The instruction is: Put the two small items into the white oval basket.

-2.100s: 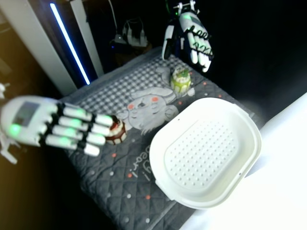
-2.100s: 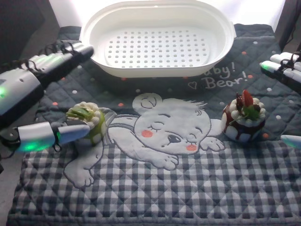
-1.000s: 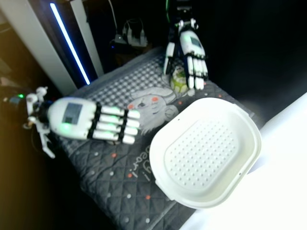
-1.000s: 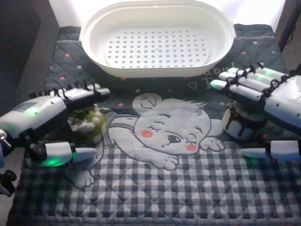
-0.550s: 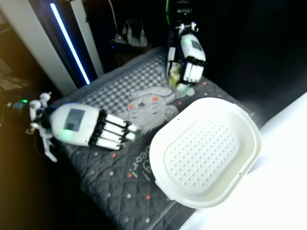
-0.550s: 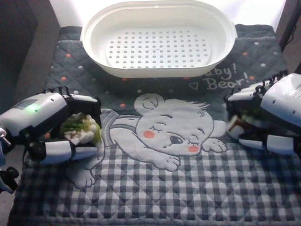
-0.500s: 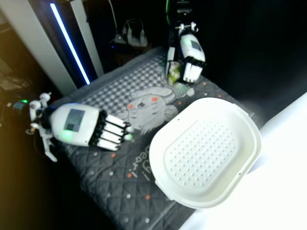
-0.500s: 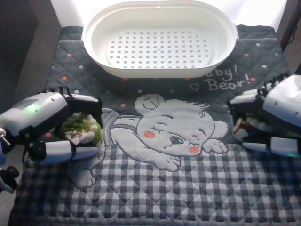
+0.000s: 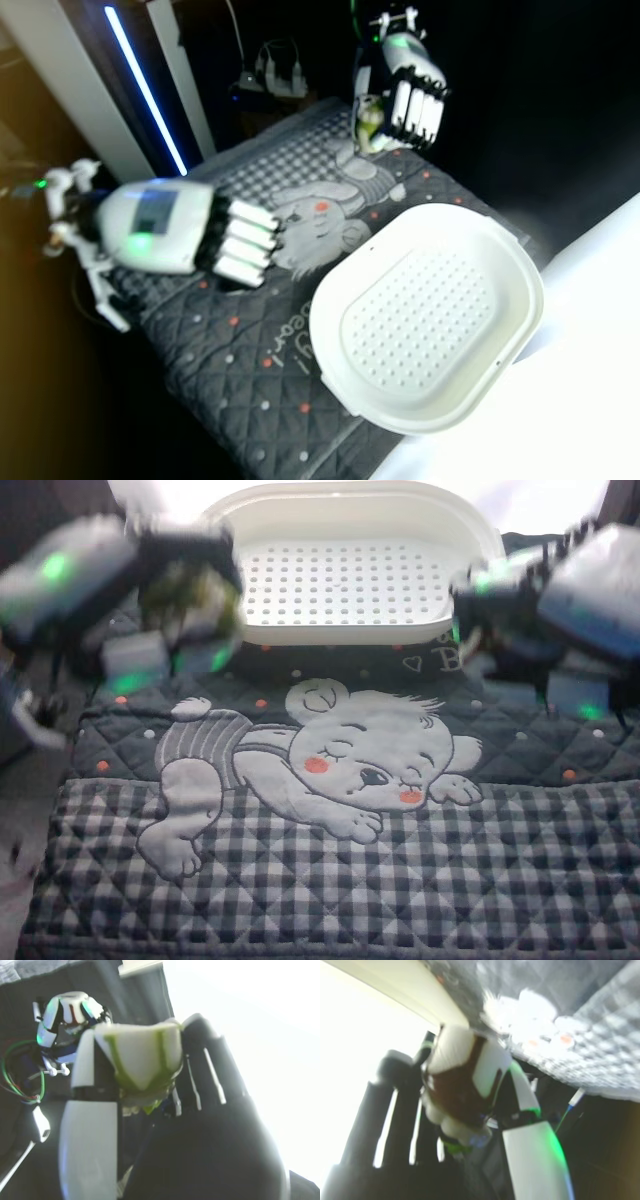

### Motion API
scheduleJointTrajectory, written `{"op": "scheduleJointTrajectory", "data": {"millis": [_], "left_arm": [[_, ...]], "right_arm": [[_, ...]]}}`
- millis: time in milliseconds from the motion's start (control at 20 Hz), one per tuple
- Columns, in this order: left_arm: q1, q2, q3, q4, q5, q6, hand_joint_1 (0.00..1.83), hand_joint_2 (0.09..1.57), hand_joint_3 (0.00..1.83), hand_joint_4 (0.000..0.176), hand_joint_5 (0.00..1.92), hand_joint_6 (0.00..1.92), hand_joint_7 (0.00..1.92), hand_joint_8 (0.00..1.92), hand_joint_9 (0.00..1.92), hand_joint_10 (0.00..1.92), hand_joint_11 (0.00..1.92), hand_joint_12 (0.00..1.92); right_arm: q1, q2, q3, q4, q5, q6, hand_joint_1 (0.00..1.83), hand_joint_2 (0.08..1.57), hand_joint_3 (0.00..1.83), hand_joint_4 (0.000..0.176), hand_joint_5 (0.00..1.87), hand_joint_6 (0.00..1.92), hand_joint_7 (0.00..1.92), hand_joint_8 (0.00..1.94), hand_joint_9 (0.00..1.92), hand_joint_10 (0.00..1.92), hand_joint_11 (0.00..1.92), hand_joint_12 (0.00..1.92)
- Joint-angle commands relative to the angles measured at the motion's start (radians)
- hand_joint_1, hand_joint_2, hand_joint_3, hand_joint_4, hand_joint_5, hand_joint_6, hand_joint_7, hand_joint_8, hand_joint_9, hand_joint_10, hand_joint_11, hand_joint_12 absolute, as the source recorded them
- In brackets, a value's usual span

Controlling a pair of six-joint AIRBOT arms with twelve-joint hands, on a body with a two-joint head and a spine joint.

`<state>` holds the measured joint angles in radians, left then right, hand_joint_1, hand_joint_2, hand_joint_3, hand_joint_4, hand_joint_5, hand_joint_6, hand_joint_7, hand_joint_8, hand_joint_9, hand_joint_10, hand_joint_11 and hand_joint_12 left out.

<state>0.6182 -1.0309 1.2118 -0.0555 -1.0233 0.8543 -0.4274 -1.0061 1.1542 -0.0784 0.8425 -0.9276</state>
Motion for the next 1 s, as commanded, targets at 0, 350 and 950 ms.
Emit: {"op": "scheduleJointTrajectory", "data": {"millis": [0,350,950], "left_arm": [[-0.037,-0.012,0.019,-0.003,-0.033,0.0,1.21,1.25,0.0,0.0,0.65,1.24,0.81,1.5,0.9,1.7,1.01,1.92],[-0.297,-0.207,0.269,0.053,0.281,-0.001,1.31,1.26,0.0,0.0,0.6,1.44,0.71,1.4,0.7,1.58,0.47,1.76],[-0.343,-0.372,0.493,-0.001,0.483,-0.022,0.59,0.98,0.0,0.122,0.0,0.0,0.0,0.0,0.0,0.01,0.0,0.2]], "right_arm": [[0.037,-0.005,0.025,0.024,0.09,-0.01,1.27,1.27,0.01,0.0,0.6,1.49,0.7,1.45,0.72,1.65,0.74,1.9],[0.234,-0.196,0.255,0.028,-0.107,-0.023,1.34,1.23,0.0,0.0,0.63,1.3,0.75,1.41,0.83,1.53,0.81,1.83],[0.258,-0.317,0.406,0.118,-0.228,-0.067,0.53,1.08,0.0,0.132,0.0,0.0,0.0,0.0,0.0,0.0,0.0,0.02]]}}
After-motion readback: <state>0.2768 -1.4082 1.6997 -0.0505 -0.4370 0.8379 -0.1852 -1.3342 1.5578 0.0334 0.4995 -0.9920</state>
